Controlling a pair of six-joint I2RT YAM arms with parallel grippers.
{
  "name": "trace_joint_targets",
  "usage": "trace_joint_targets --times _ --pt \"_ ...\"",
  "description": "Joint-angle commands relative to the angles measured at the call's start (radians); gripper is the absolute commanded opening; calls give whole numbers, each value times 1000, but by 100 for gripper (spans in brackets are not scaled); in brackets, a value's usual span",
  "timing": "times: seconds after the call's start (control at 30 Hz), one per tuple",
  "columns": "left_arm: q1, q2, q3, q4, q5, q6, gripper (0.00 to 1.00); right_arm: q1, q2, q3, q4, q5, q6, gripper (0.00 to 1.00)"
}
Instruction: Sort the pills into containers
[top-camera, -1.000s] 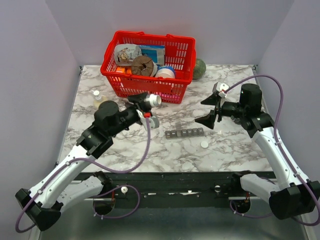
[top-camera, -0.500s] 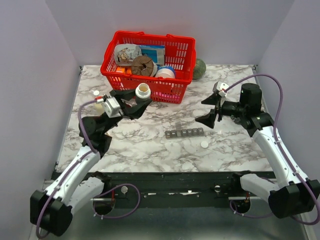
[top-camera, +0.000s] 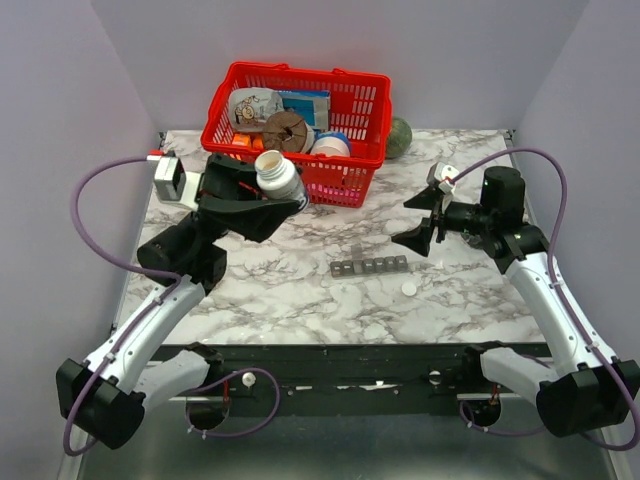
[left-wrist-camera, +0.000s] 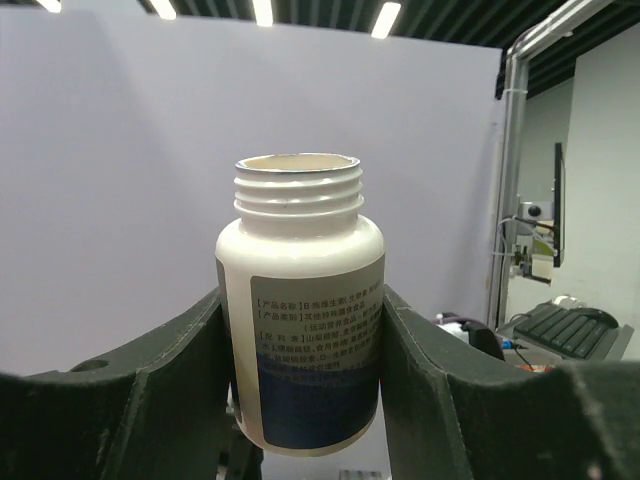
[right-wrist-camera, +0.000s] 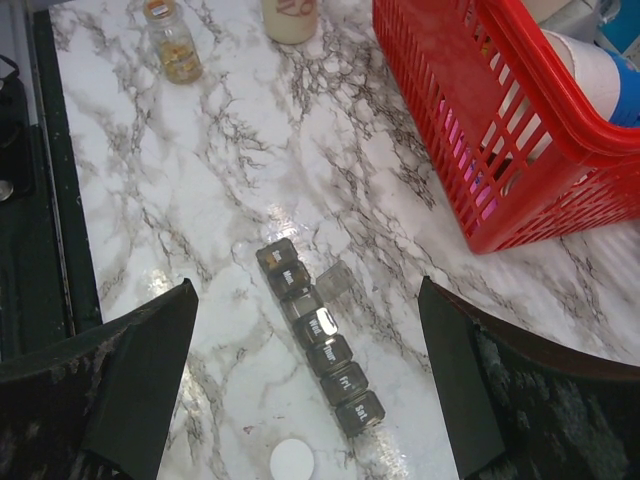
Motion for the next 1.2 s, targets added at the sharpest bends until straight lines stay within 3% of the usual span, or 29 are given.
trace_joint_targets --times 0.0,0.13,0.23,0.4,0.5,0.53,0.6,0.63,0.7,0.83,1.17 --pt "64 35 -15 435 8 -35 0 -5 -22 -3 11 8 13 100" --pt "81 119 31 340 95 73 0 -7 -21 0 11 15 13 100" --pt "84 236 57 411 183 59 0 -8 -27 6 -1 32 6 100" --pt "75 272 -86 385 347 215 0 -17 -65 -14 -19 54 -47 100" --pt "54 218 -211 202 382 446 0 -22 -74 -25 -24 52 -69 100" --pt "46 195 -257 39 382 518 0 -25 -74 -31 -26 51 -73 100" --pt "5 126 -278 -207 381 820 0 -34 -67 -37 -26 54 -79 100" --pt "-9 106 -284 -461 352 916 0 -37 -62 -43 -24 57 -79 100" --pt "-52 80 -294 -647 318 1141 0 -53 -48 -48 -26 58 -78 100" --pt "-74 92 -347 -798 248 1234 0 -76 -45 -66 -29 60 -84 100" --pt "-141 261 -281 -1048 65 1507 0 -149 -82 -102 -29 57 -95 100"
